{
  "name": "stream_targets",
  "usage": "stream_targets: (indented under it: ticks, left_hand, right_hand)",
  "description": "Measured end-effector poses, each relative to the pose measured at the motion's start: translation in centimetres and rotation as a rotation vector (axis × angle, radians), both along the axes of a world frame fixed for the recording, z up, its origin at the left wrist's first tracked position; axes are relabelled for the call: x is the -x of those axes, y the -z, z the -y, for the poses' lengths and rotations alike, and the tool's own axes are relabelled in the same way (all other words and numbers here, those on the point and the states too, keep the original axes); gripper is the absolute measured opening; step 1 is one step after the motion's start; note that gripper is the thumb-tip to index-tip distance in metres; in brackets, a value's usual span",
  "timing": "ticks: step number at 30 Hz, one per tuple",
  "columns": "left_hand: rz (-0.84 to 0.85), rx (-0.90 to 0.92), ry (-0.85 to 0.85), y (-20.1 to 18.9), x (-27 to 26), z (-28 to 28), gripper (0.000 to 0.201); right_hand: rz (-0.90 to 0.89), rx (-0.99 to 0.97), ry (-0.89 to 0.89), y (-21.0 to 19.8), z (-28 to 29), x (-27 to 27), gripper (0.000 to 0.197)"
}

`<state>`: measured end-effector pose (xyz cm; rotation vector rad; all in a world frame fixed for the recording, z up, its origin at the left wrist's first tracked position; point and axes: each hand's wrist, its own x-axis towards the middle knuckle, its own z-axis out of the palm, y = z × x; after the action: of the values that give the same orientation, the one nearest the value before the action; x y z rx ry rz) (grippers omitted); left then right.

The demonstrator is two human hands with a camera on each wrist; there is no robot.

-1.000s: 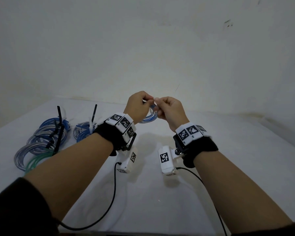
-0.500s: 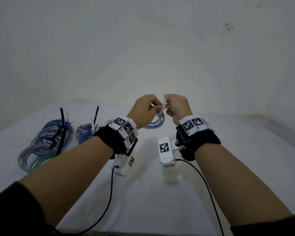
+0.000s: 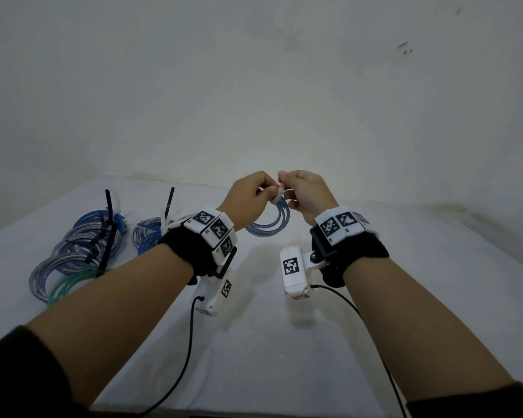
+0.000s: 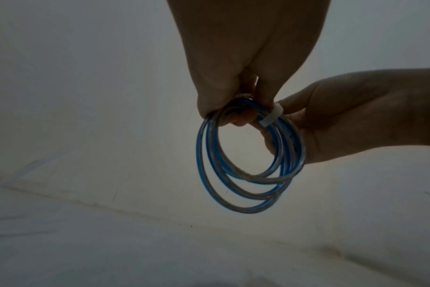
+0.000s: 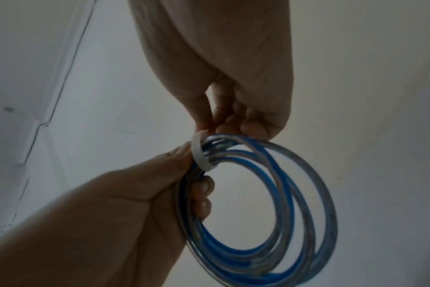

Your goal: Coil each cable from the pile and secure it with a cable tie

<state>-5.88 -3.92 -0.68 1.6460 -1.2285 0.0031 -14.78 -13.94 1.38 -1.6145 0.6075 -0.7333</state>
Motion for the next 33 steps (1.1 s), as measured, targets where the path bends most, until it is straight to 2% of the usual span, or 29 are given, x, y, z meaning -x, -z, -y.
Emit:
stream_targets:
  ticks: [7,12,17,20,25,27,29,31,33]
  left_hand:
    - [-0.001,-0.045,0.035,-0.1,0.0,-0.1,0.010]
    - [-0.019,-0.061,-0.026,-0.5,-0.1,-0.2,0.011]
    - [-0.255,0.126,-0.187,-1.1,-0.7,-0.6,0.019]
    - [-0.408,0.199,-0.239,-1.5,-0.8,-0.8,0.013]
    - [-0.549,0.174,-0.126,-1.6,-0.6,-1.9,0.021]
    - [-0.571,0.183,-0.058,-1.6,-0.5,-2.8,0.022]
    - [-0.484,0.183,-0.089,-1.6,-0.8,-3.9,0.020]
    - [-0.197,0.120,-0.277,-1.4,-2.3,-5.0,0.018]
    - [0.094,-0.066,-0.459,-1.3,-4.1,-6.3,0.025]
  right_hand:
    - [-0.003,0.004,0.137,0.0,0.5,-1.1,0.027]
    - [0.026,0.028,0.161,-0.2,0.1,-1.4,0.026]
    - [0.037,0.211,0.226,-1.0,-1.3,-0.9,0.023]
    - [0.052,0.207,0.111,-0.8,-3.0,-1.3,0.018]
    - [-0.005,0.203,0.038,-0.3,-4.6,-2.3,0.029]
    - [-0.018,0.214,0.029,-0.1,-4.8,-2.5,0.027]
    - [0.007,0.169,-0.005,-0.1,-5.1,-2.5,0.017]
    - [0.050,0.076,-0.081,-0.1,-5.5,-2.4,0.010]
    - [0.090,-0.026,-0.167,-0.1,-6.2,-2.5,0.010]
